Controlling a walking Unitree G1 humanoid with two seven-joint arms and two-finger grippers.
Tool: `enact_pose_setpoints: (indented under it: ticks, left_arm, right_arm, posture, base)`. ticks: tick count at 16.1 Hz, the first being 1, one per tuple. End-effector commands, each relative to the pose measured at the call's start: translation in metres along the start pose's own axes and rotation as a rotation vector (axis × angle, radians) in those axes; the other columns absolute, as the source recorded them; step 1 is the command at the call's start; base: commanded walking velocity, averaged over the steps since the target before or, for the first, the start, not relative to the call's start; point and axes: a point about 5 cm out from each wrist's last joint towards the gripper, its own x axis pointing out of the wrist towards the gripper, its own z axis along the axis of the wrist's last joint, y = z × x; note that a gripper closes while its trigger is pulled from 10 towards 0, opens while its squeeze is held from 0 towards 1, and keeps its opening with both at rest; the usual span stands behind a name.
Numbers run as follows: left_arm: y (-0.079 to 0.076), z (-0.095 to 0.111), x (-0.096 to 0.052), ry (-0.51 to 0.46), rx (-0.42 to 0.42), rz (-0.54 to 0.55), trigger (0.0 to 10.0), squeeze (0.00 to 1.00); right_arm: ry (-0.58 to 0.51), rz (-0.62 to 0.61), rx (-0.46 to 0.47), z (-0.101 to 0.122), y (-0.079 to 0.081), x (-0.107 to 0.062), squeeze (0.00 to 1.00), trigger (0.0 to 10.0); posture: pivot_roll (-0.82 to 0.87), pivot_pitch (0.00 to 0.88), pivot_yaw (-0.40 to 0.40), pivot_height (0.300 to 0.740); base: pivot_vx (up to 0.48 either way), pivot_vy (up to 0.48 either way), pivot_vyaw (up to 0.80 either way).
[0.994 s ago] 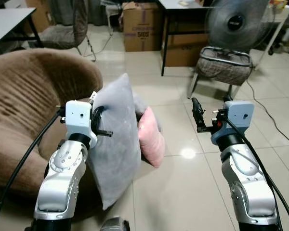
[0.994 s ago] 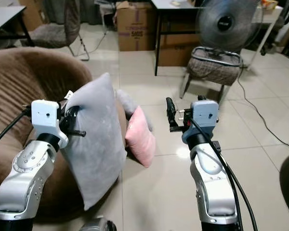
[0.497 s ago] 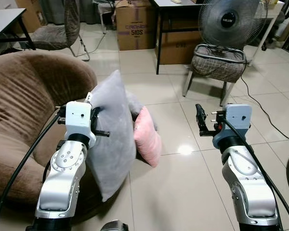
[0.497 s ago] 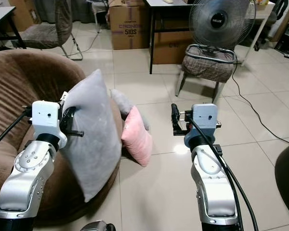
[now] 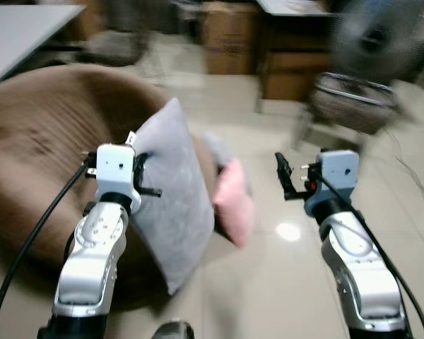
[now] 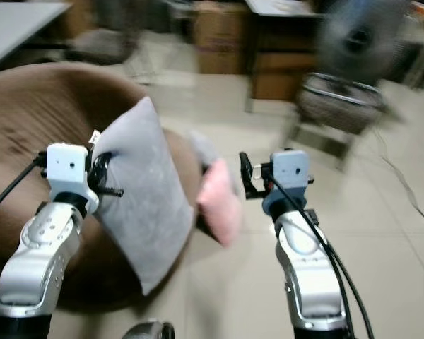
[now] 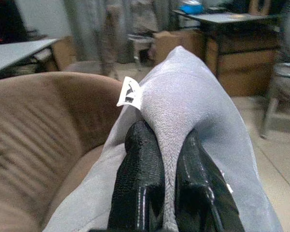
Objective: Move the pillow to the sofa from floor
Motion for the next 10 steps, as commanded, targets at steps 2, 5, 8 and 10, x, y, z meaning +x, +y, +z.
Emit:
enact_pose_setpoints:
  ticks: [2,5,8,10]
  left_arm:
    - [0.0011,0.0145,0.0034,-0.07,0.008,0.005,10.0,0.0]
    - [-0.0022,0.0142,0.0045,-0.069,0.012,-0.015,10.0,0.0]
    - [-0.0025,0.0139,0.0051,-0.07,0.015,-0.019,10.0,0.0]
    - [-0.0023,0.0137,0.0057,-0.07,0.015,-0.018,10.0,0.0]
  right_arm:
    - [-0.004,-0.015,-0.008,0.0015,-0.0018,0.003,0.0,10.0]
    - [0.0,-0.027,-0.02,0.0007,-0.0043,0.0033,0.0,10.0]
    - [0.003,-0.033,-0.015,-0.0003,-0.0043,0.0031,0.0,10.0]
    - [0.005,-0.034,-0.015,-0.0008,-0.0047,0.0032,0.0,10.0]
  posture:
    - [-0.02,0.0,0.017,0.74]
    - [-0.02,0.0,0.018,0.74]
    - [-0.02,0.0,0.02,0.74]
    - [-0.02,0.0,0.02,0.74]
  base:
    - [0.287,0.0,0.71]
    - [0.287,0.0,0.0]
    - [0.291,0.0,0.0]
    - [0.292,0.0,0.0]
